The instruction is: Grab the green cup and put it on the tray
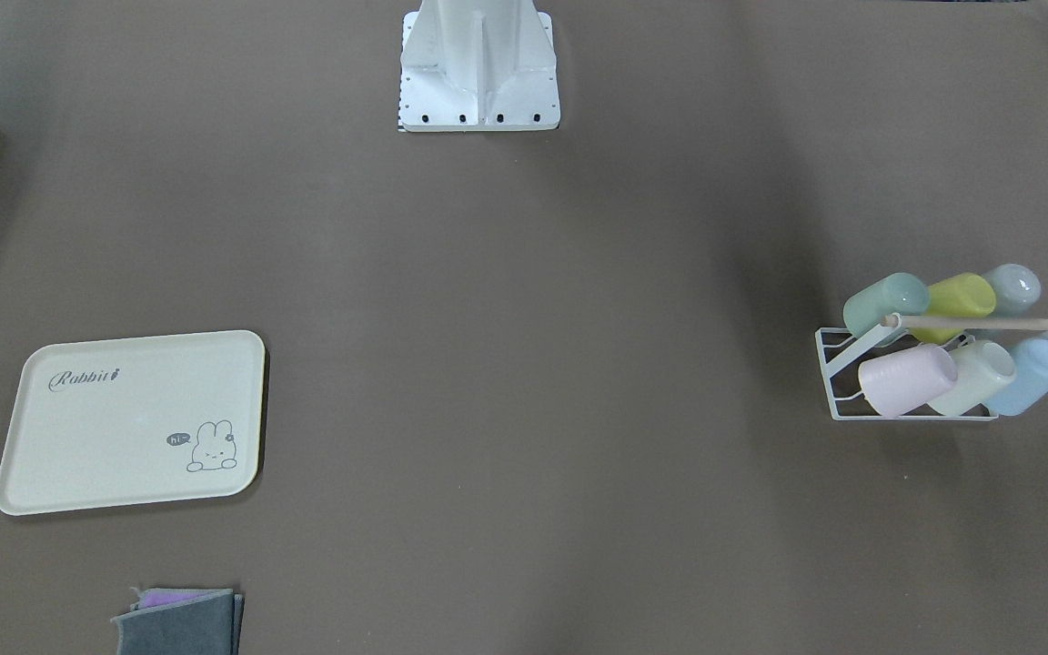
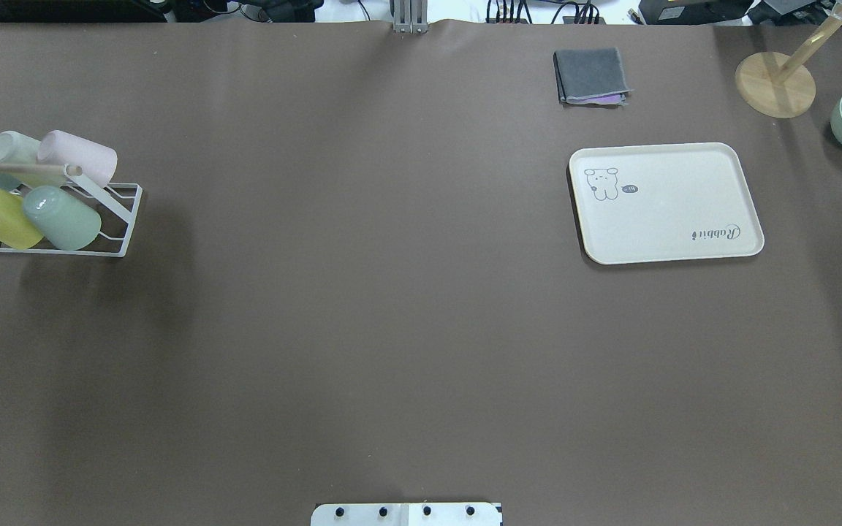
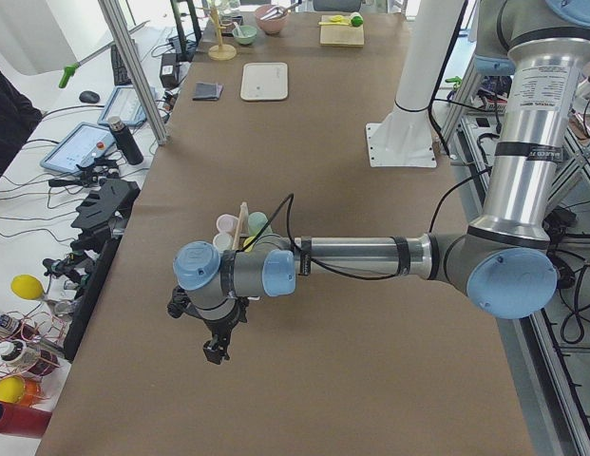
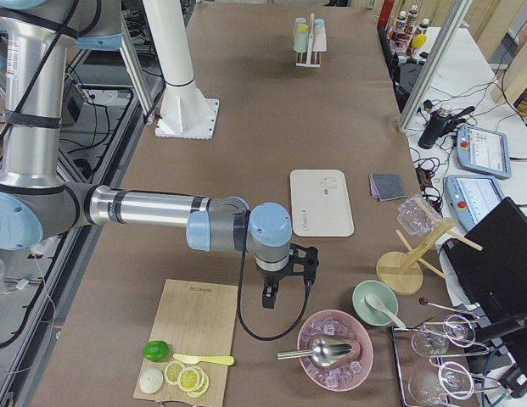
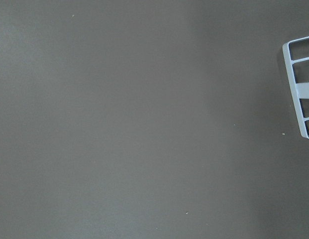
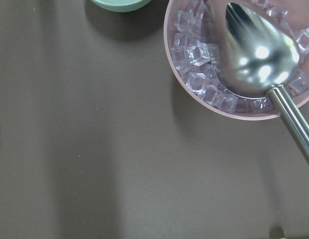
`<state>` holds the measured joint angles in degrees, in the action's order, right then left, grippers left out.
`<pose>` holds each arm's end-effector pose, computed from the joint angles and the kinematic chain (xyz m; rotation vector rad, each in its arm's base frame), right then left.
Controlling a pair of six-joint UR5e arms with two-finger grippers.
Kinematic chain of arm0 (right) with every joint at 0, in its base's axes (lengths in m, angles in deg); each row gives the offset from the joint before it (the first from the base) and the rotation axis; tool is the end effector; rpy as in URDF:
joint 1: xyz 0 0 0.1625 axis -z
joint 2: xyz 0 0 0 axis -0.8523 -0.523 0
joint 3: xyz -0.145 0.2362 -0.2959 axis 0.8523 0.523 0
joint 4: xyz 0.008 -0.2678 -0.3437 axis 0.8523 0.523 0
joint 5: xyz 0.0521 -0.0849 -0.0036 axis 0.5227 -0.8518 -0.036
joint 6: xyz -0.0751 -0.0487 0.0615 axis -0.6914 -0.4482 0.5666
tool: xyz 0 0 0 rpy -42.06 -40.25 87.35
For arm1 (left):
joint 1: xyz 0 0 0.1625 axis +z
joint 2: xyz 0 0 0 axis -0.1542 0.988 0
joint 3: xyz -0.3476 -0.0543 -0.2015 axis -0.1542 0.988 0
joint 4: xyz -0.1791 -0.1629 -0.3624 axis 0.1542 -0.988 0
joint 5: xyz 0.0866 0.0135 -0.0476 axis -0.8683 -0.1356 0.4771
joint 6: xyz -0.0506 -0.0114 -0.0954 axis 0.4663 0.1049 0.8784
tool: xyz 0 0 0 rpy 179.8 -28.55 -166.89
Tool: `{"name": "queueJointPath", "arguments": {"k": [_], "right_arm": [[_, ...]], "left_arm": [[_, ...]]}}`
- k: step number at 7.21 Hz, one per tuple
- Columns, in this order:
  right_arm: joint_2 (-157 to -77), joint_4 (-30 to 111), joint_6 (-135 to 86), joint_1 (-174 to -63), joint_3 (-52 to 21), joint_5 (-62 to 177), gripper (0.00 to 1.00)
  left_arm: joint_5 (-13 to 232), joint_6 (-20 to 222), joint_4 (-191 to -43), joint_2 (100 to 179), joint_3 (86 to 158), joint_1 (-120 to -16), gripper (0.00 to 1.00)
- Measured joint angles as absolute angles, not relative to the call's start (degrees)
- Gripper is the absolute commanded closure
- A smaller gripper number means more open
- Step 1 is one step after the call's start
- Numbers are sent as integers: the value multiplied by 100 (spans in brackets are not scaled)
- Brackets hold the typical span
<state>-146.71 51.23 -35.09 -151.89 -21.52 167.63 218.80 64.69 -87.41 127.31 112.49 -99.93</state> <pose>0.0857 -0.4430 0.6467 0.0099 -0.7530 0.1429 -0.0731 -0.5599 0.6617 0.0691 0.7120 0.3165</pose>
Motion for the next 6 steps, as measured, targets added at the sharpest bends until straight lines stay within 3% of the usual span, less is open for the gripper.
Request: {"name": "queueJointPath", "arguments": {"k": [6], "right_arm": [[-14693,4742,-3511,-15175,-2095,16773,0]], "left_arm": [[21818,6384,-8798,12738,11482,-9993,1]]}}
